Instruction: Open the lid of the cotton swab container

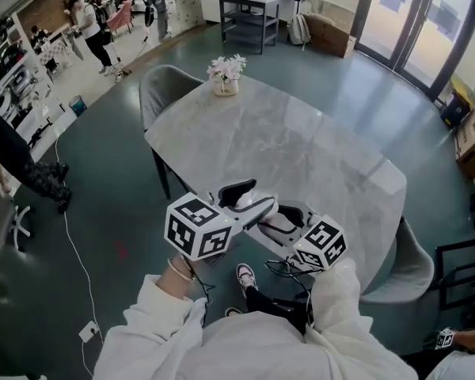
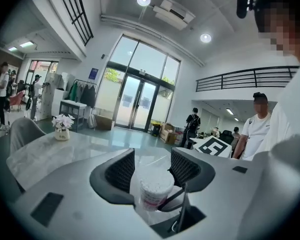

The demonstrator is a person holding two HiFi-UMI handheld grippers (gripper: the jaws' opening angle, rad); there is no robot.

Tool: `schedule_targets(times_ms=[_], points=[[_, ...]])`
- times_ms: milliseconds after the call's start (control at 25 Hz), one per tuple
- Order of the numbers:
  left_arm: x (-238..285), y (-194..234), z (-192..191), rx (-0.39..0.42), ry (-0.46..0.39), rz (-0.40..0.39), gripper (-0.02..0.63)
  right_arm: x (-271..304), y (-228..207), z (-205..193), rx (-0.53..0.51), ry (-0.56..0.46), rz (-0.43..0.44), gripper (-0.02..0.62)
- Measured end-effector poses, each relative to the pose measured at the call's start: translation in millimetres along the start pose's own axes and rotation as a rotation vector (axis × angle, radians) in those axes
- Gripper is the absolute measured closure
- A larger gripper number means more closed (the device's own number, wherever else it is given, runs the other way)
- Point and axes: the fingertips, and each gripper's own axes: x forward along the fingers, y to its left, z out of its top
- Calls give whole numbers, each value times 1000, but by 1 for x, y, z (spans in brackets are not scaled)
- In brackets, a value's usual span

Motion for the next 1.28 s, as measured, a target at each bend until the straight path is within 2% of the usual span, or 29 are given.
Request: schedule_targets(times_ms=[160,400,680,1080,1160,1280], points=[[-1,8,13,29,-33,39,377,1,9,-3,-14,8,31,321],[-3,28,26,7,-62,83,377,-2,19,0,-32,13,77,321],[11,53,16,29,-13,125,381,-10,29,-4,-31,13,118,321],[34,63,-14,-32,61,75,414,-21,31,-6,6,-22,103,321],[35,62,-14,-40,53,68,422,-21,31,-7,18,-19,93,321],[28,62,1,-61,-1,59,425,-19,27,-10,60,-13,86,321]])
